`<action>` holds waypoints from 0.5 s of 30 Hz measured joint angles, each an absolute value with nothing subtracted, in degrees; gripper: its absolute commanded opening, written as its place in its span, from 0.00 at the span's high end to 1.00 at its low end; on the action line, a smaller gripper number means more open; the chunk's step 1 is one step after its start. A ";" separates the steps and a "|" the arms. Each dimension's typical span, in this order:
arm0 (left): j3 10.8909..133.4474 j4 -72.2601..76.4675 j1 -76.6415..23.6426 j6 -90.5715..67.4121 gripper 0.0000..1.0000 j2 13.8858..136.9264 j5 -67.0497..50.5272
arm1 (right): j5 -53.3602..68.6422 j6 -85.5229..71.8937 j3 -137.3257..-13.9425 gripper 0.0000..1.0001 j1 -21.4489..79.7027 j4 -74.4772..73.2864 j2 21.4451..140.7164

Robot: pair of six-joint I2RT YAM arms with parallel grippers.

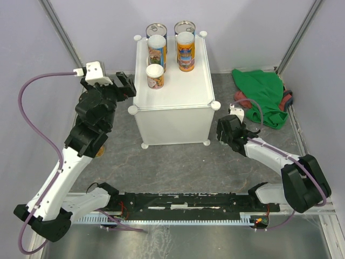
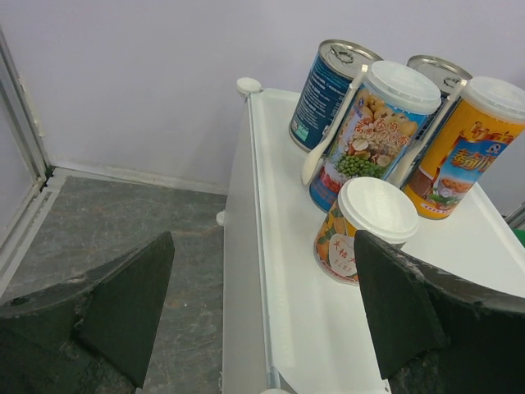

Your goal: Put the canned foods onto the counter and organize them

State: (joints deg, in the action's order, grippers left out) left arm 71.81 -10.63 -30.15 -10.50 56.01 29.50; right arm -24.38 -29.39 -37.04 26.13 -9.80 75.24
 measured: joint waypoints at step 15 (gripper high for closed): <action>69.65 -11.03 -30.15 -11.05 0.05 52.95 29.52 | -24.62 -28.36 -33.87 0.65 26.13 -11.84 67.85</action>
